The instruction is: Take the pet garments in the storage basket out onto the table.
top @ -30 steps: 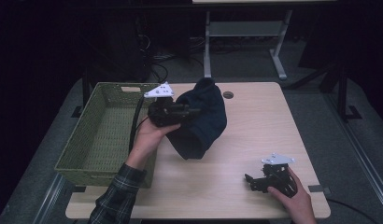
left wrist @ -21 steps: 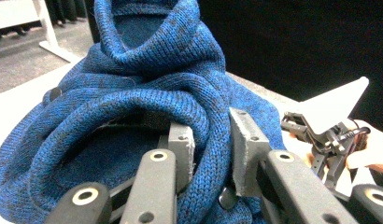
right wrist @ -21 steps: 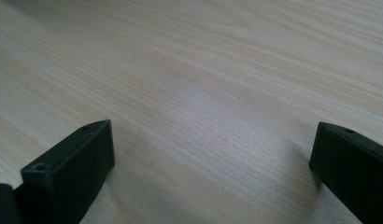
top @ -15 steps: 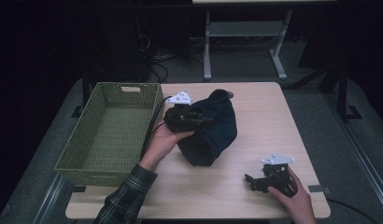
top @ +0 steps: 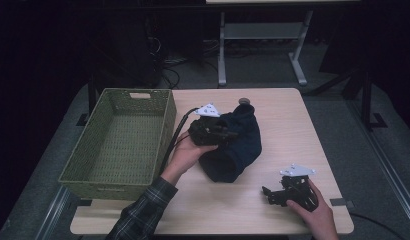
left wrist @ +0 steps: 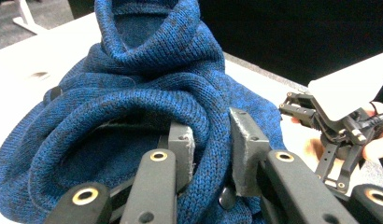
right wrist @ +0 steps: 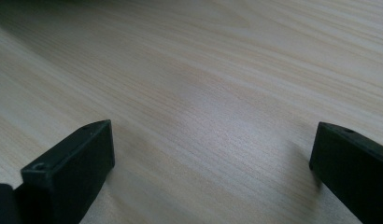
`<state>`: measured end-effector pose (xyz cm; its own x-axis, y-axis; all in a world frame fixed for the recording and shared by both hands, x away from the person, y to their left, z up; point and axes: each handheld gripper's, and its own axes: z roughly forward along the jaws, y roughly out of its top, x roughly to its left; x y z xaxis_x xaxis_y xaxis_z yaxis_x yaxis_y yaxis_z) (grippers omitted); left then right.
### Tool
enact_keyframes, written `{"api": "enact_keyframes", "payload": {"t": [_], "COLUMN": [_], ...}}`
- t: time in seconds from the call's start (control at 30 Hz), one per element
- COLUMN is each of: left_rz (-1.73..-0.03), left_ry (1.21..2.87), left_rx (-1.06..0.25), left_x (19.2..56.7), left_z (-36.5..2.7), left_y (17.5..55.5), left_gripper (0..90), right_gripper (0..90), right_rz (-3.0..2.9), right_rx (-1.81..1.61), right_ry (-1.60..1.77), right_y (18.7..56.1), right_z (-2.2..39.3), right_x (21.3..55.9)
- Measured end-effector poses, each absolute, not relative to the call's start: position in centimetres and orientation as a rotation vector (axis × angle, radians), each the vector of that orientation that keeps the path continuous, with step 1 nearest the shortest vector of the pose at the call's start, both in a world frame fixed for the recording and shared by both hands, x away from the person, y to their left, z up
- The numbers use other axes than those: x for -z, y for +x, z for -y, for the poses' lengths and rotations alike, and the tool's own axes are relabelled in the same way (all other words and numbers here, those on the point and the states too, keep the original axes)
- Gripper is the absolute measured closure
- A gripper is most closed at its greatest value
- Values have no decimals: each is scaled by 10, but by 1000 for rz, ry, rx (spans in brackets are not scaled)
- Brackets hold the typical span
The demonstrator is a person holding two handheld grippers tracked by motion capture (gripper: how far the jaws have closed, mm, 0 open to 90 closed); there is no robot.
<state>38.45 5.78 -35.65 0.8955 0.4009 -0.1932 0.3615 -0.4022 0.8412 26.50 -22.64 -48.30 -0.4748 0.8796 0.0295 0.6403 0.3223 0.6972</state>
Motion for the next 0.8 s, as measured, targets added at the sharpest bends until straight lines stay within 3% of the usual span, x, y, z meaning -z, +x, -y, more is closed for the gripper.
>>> {"api": "enact_keyframes", "payload": {"t": [0.8], "left_rz": [-606], "left_ry": [2116], "left_rx": [-15], "left_x": [403], "left_z": [-18], "left_y": [403], "left_gripper": [723], "right_gripper": [0], "right_rz": [-2240], "right_rx": [-934], "right_ry": [1357], "right_y": [265], "right_z": [226], "right_x": [483]}}
